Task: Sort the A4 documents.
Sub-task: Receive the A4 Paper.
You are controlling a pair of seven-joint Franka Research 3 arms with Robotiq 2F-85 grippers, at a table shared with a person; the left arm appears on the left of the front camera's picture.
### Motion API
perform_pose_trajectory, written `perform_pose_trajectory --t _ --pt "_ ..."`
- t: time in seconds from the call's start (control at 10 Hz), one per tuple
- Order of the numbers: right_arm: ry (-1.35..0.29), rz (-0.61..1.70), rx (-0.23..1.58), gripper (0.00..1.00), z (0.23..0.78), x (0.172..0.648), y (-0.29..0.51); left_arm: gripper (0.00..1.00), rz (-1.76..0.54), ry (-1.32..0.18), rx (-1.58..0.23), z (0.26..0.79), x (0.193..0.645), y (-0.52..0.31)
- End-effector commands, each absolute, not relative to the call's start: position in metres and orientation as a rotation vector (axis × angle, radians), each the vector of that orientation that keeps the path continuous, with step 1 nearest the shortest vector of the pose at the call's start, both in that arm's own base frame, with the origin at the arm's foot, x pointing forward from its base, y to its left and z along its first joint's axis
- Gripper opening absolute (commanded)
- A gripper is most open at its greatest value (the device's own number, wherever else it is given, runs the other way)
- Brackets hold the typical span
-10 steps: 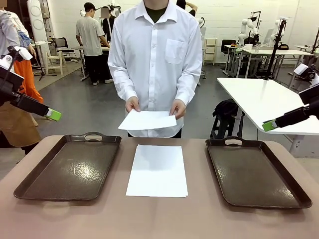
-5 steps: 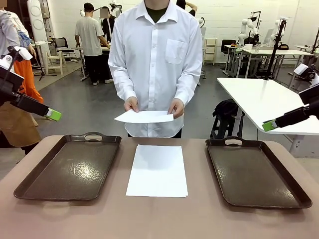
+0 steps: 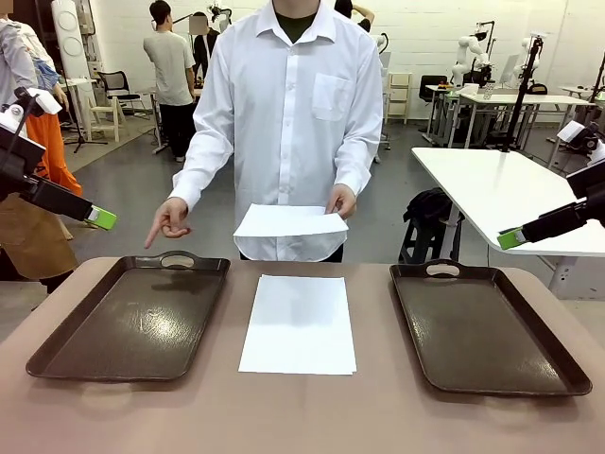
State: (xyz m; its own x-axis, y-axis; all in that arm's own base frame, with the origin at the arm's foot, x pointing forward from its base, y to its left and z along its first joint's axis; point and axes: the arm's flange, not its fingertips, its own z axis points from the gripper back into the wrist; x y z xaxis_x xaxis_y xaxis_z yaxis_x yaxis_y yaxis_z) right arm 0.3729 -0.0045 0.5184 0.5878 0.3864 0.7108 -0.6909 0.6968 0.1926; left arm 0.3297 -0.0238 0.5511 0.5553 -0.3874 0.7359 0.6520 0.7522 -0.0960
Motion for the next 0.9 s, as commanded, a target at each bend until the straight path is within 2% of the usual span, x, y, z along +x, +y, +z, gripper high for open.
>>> perform_pose_trajectory --t 0.0,0.8 --pt "-0.692 0.663 0.503 1.0 0.5162 0.3746 -0.0047 1.0 -0.635 -0.76 -0.387 0.5504 0.3301 -0.0236" --pt "-0.692 0.663 0.503 1.0 0.5162 0.3746 -0.0047 1.0 -0.635 -0.76 -0.387 0.5504 0.3301 -0.0236"
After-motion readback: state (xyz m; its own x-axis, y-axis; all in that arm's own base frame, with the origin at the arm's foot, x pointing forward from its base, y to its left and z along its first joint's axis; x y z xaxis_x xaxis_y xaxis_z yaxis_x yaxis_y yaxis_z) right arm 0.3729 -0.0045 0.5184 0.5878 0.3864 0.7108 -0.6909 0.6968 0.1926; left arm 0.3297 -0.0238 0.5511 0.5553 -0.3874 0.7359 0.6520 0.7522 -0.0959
